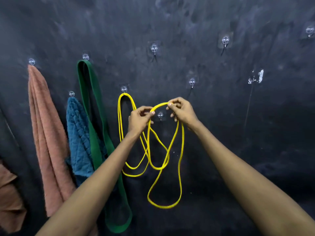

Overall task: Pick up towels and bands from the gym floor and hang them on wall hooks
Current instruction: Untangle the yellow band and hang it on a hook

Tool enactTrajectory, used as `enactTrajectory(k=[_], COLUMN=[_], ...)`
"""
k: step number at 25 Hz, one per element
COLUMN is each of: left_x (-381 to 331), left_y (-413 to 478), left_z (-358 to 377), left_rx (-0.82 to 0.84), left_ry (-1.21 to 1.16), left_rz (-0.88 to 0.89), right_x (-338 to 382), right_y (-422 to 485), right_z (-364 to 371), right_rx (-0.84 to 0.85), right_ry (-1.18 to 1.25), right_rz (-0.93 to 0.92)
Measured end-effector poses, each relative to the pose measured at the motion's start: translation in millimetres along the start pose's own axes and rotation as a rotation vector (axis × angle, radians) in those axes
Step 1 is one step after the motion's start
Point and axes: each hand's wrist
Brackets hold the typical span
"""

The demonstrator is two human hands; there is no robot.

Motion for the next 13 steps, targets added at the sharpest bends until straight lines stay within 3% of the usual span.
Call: enactTrajectory(k=[5,9,13], left_x=[-45.5,-79.1,-86.1], left_y=[95.9,157.8,194.1], left_z=[-8.0,-16.3,-14.1], left_rx=[-0.191,-0.242,-0.282], left_ry=[-0.038,0.015,0.204], left_rz=[0.119,0.23,0.296], right_x=[93.1,157.9,180.9], right_y=[62.5,97.4,124.1], right_z=[7.1,9.4,4.1], right_rx=[-0.087,-0.147,-0.298], right_ry=[-0.019,0.023,-0.151], right_rz=[-0.186,-0.212,-0.366])
Point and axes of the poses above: each hand's wrist, its own y-axis towards the middle knuckle, its own z-axis out of the palm, x = y × z, and after that the axes turned 15 degrees about z, right-handed
